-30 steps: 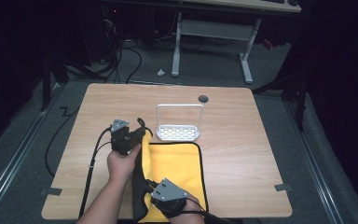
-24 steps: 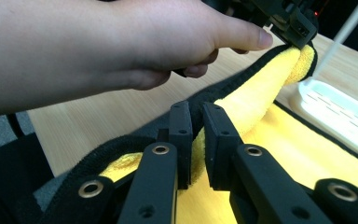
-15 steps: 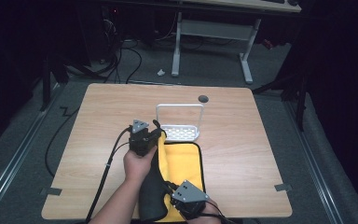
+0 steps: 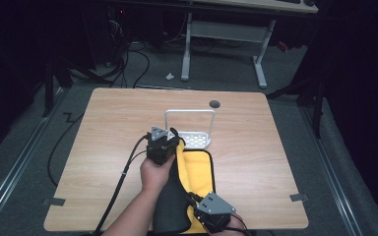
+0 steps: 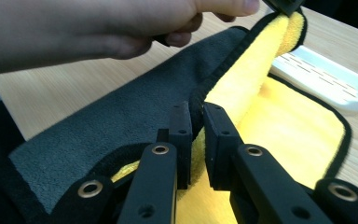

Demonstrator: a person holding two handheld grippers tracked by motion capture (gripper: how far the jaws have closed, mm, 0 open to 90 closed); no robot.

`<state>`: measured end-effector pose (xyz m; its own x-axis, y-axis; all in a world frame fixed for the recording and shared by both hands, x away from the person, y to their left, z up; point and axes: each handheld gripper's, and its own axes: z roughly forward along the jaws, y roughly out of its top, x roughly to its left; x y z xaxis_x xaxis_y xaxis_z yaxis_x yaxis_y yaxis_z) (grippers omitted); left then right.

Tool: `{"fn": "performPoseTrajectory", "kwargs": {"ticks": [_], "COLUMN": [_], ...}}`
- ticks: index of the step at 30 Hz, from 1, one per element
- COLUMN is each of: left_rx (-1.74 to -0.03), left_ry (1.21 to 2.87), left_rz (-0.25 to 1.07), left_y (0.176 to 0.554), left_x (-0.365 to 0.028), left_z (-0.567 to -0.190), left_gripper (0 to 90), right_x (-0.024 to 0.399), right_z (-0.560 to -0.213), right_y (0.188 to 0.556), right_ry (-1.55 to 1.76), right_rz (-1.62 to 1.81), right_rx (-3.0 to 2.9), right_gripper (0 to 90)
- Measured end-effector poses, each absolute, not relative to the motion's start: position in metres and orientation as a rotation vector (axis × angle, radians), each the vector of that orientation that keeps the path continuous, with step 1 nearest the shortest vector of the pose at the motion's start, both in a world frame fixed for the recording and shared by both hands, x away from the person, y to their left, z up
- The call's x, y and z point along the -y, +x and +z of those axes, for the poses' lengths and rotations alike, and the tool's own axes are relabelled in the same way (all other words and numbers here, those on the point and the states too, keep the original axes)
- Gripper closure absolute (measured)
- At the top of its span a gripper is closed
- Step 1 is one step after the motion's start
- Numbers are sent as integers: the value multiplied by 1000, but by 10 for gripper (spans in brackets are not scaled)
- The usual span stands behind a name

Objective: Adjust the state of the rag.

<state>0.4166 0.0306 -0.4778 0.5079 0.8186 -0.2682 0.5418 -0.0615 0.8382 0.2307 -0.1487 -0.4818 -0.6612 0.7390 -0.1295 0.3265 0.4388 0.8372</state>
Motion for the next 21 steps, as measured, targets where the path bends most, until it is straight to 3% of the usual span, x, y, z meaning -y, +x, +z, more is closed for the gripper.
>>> {"fn": "performPoseTrajectory", "kwargs": {"ticks": [21], "left_rx": [-1104], "left_ry": [1753], "left_rz": [317], "left_y": [406], "left_x": [6], "left_z": [-482], "left_gripper": [843], "right_x": [177], "right_z": [-490], "right_y": [215], "right_ry": [964], "right_rz": [1104], "right_rx": [-2195], "right_gripper": [832]}}
